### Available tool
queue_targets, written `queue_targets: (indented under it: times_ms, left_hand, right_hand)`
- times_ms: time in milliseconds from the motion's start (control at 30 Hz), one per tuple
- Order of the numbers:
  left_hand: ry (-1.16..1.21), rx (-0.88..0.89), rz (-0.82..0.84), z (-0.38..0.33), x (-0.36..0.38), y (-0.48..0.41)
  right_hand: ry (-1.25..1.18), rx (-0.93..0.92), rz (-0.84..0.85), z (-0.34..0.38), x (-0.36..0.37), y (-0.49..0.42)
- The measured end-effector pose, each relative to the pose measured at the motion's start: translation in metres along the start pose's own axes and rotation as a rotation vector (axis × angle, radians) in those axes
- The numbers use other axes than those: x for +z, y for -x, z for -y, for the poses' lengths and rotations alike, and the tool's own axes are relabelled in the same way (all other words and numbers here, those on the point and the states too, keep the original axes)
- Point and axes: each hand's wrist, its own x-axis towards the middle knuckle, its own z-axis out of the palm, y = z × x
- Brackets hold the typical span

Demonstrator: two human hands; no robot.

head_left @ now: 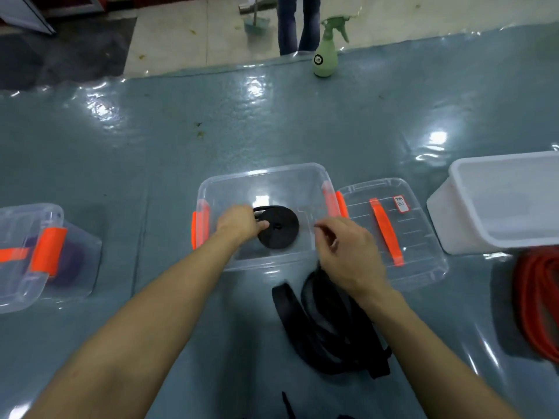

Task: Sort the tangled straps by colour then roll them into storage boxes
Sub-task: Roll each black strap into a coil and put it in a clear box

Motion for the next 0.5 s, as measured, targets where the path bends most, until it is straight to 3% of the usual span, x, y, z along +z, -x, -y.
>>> queue_targets:
  times_ms: [67, 167, 300, 367, 500]
  left_hand:
    - [0.082, 0.044, -0.085, -0.004, -0.008, 0.024]
    - [0.171, 0.143, -0.34, -0.003, -0.007, 0.077]
    - [0.082, 0.351, -0.589, 0.003, 0.018, 0.154]
    - [-0.006, 0.427, -0.567, 0.009, 0.034, 0.167]
    - [-0.108, 0.412, -0.558, 0.013, 0.053, 0.158]
  right_hand:
    - [-0.019, 0.021, -0.104, -0.015, -0.011, 0.031]
    - [0.02, 0.002, -0.24, -0.031, -0.009, 0.061]
    - [0.026, 0.154, -0.281, -0.049, -0.005, 0.094]
    - [0.15, 0.262, -0.21, -0.059, -0.004, 0.117]
    - [0.41, 0.646, 0.242, -0.062, 0.008, 0.164]
